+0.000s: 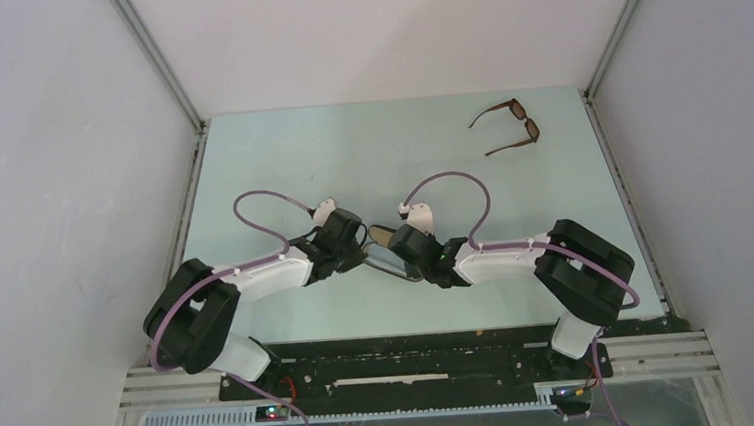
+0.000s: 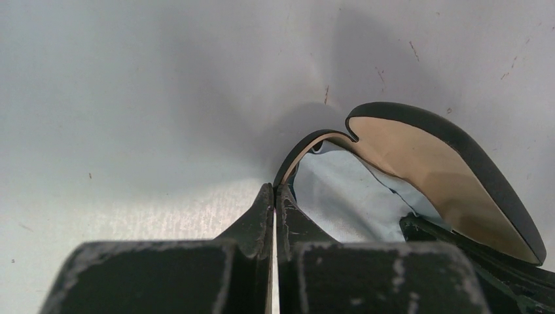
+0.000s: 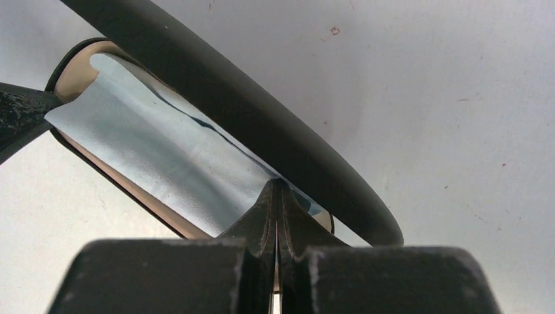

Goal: Organize the sunglasses
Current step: Adjust the glasses cleaning cloth in the sunglasses case, then fold the sunglasses at the center of the board.

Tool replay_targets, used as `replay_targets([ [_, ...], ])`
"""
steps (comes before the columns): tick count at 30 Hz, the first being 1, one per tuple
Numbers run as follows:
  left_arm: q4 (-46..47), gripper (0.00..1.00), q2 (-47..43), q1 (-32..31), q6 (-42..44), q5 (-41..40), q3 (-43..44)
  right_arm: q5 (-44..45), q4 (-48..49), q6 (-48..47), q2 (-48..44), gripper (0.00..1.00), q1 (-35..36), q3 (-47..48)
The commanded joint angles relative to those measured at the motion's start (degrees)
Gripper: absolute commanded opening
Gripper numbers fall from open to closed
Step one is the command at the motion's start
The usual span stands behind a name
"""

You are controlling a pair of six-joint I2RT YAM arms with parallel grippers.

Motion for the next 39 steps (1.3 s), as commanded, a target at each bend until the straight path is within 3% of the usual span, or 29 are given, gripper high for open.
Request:
replay_targets([
  [1,0.44,0.0,-0.33,-0.43,-1.39,-1.33,-1.02,4.36,-1.54,-1.18,-2.59,0.0,1.68,0.87],
  [9,0.38,0.0,-0.81,-0.42,-1.8,-1.58,-1.25,4.25,-3.79,-2.39,-16.23,0.07,2.82,0.87],
  [14,-0.15,0.02,-1.06,-0.41,-1.75,-1.67,-1.11,8.93,-7.86,-3.28,-22.53,0.16,0.94,0.71],
  [18,-0.41,0.16,-1.68,-0.45,-2.83,-2.15,-1.4,5.97,-8.19,-1.17,-26.94,0.19,-6.88,-4.01],
  [28,-0.64,0.34,-7.79,-0.41,-2.14,-2.65,-2.59,-2.06,-12.36,-1.8,-35.68,0.36,-23.66,-9.27],
  [33,-1.82,0.47,-12.82,-0.42,-1.14,-3.33,-2.67,-2.72,-14.09,-1.57,-36.82,0.53,-30.8,-8.47],
  [39,-3.92,0.52,-18.63,-0.39,-0.2,-4.94,-2.26,-8.31,-14.11,1.58,-32.76,0.57,-42.38,-5.17],
])
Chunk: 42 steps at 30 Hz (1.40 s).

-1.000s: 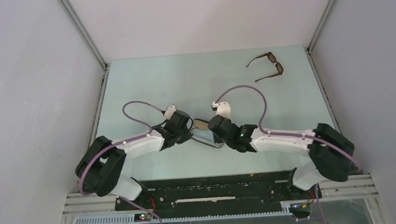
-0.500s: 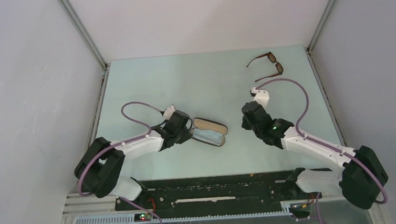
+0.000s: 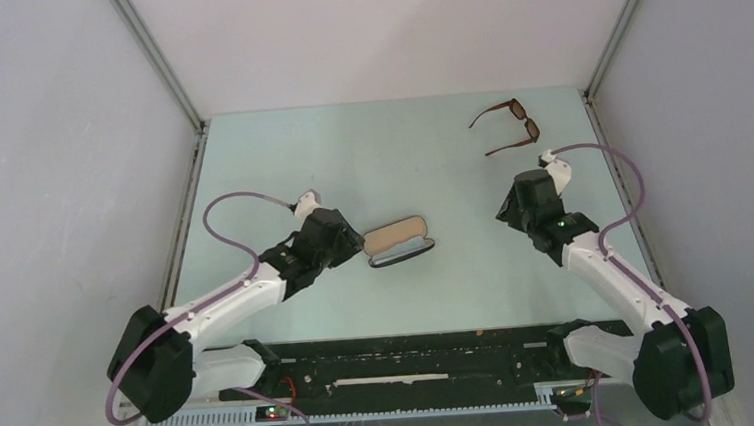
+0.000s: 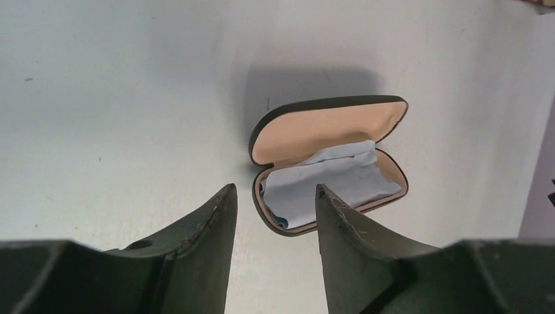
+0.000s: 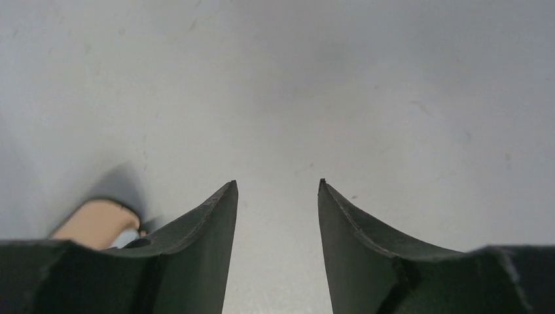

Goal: Organize the sunglasses
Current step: Fold the sunglasses at the center of the board.

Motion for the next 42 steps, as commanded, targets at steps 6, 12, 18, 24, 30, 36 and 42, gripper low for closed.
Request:
replay_targets([
  [6,-3.83,0.52,-11.59,-0.28,4.23,-3.94,0.5,-7.22,-1.24,4.69,18.24,0.63,-14.21,16.43],
  [12,-6.35,0.5,-17.77,-0.38,9.05,2.01,2.02,-9.26,-4.25,5.51,36.64,0.69,-18.04,35.19],
  [18,-11.65,0.5,-23.77,-0.5,11.5,3.63,3.58,-7.52,-14.01,7.55,55.97,0.76,-18.84,57.71],
  [24,-15.33,0.51,-26.92,-0.47,12.02,2.37,3.64,-4.37,-21.06,11.02,69.4,0.76,-19.08,77.56],
  [30,-17.23,0.51,-30.12,-0.47,11.22,1.7,2.7,-3.23,-26.68,13.25,78.85,0.75,-19.17,89.23],
  [36,-18.11,0.5,-31.61,-0.51,10.92,1.09,2.74,-3.48,-26.32,14.13,79.49,0.74,-19.48,86.86],
  [42,-17.68,0.5,-30.86,-0.5,11.31,1.46,3.03,-6.28,-21.53,13.08,76.64,0.69,-21.33,80.26],
])
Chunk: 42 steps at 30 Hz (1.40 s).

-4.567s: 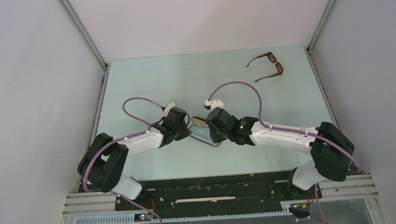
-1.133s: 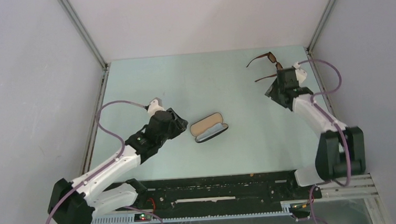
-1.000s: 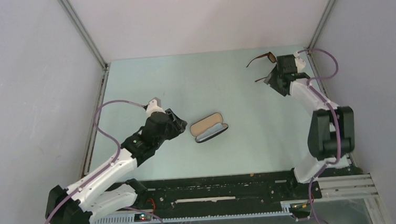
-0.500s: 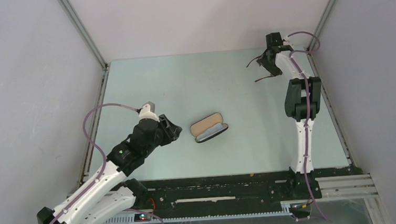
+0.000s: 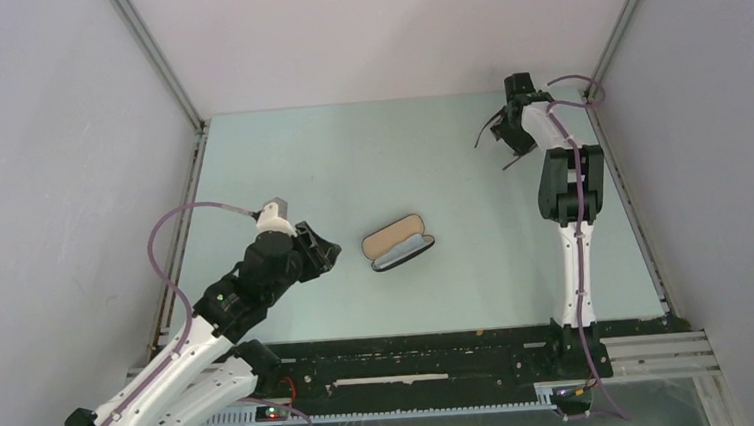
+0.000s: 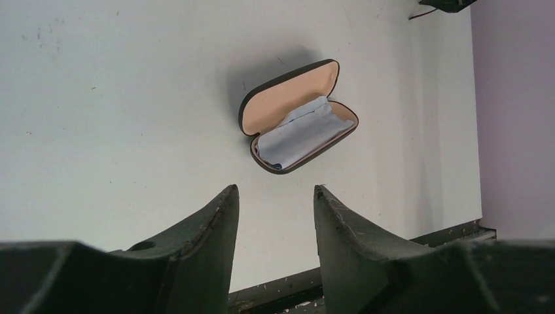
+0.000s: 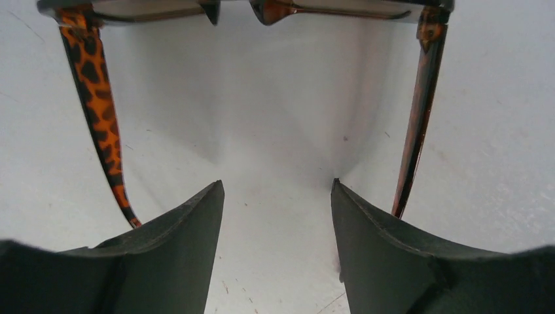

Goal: Organize the sunglasses
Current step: Fold the sunglasses at the center of the board.

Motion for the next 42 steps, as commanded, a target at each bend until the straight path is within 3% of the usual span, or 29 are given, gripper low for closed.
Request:
replay_targets([
  [1,0.54,0.5,0.27,-0.22,1.34,-0.51,2.81,-2.97,4.75,-0.41,-4.56,0.69,-1.96,-5.14],
  [6,0.99,0.5,0.9,-0.2,1.45,-0.19,2.76,-4.24,5.8,-3.45,-9.65,0.69,-1.99,-10.51],
  [10,2.08,0.5,1.12,-0.26,1.3,0.15,2.27,-6.82,13.01,-7.78,-19.4,0.7,-1.99,-23.11],
  [15,3.04,0.5,3.61,-0.24,2.23,1.46,3.15,-3.9,18.75,-10.43,-28.87,0.77,-3.1,-31.84],
  [20,3.9,0.5,5.0,-0.24,2.57,2.16,3.85,-0.61,14.64,-12.85,-24.89,0.83,-5.17,-28.07],
  [24,3.91,0.5,4.39,-0.26,2.57,2.05,3.64,0.14,6.03,-14.2,-16.6,0.85,-6.25,-18.41],
  [29,3.44,0.5,4.15,-0.27,2.66,2.26,3.42,-0.25,6.37,-14.63,-14.62,0.84,-7.18,-18.43],
  [35,3.62,0.49,4.43,-0.24,2.32,2.59,2.86,-3.88,7.68,-16.52,-14.0,0.62,-7.41,-18.66],
  [39,3.88,0.49,4.63,-0.24,2.54,2.47,2.78,-5.58,9.49,-18.07,-15.38,0.38,-7.2,-21.62],
  [42,3.81,0.5,5.29,-0.31,3.19,2.48,3.41,-7.55,11.12,-19.52,-17.07,0.3,-7.06,-25.46],
])
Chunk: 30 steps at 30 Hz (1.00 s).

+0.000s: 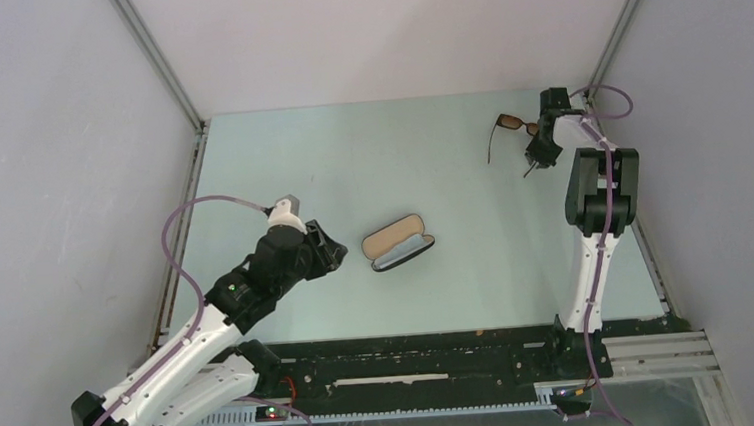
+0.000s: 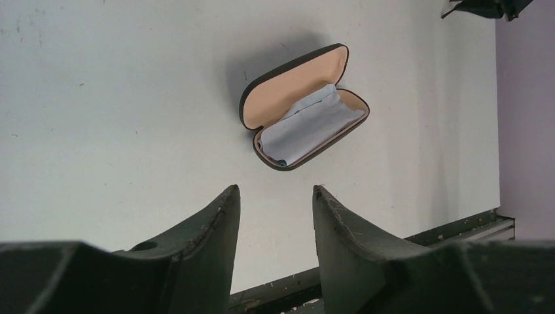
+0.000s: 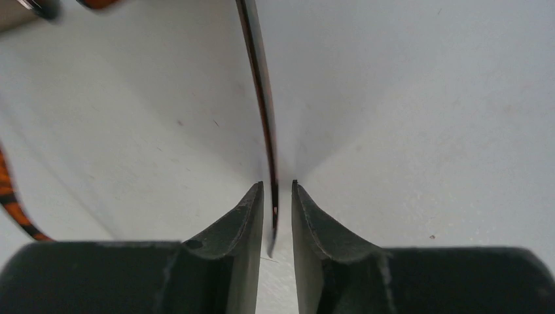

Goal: Organize the sunglasses
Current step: Fold the sunglasses at the center of the board.

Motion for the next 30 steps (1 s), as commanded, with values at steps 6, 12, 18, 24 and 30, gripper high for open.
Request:
replay_targets([
  [6,2.45,0.49,2.24,-0.22,2.89,1.23,5.15,-3.7,5.46,-3.78,-9.54,0.05,0.75,-13.42],
  [12,3.79,0.49,6.05,-0.26,4.11,2.42,8.21,-6.05,10.29,-1.07,-21.8,0.0,3.96,-28.82],
  [18,3.92,0.5,11.28,-0.24,7.54,2.44,15.29,1.08,6.89,-6.92,-33.27,0.0,14.72,-40.68],
  [24,9.28,0.5,22.17,-0.19,10.76,9.92,22.39,3.54,4.43,-6.94,-41.37,0.0,24.17,-50.19],
  [30,7.67,0.5,42.4,-0.18,13.97,16.39,38.85,6.67,4.15,-7.05,-42.02,0.0,26.35,-51.4],
])
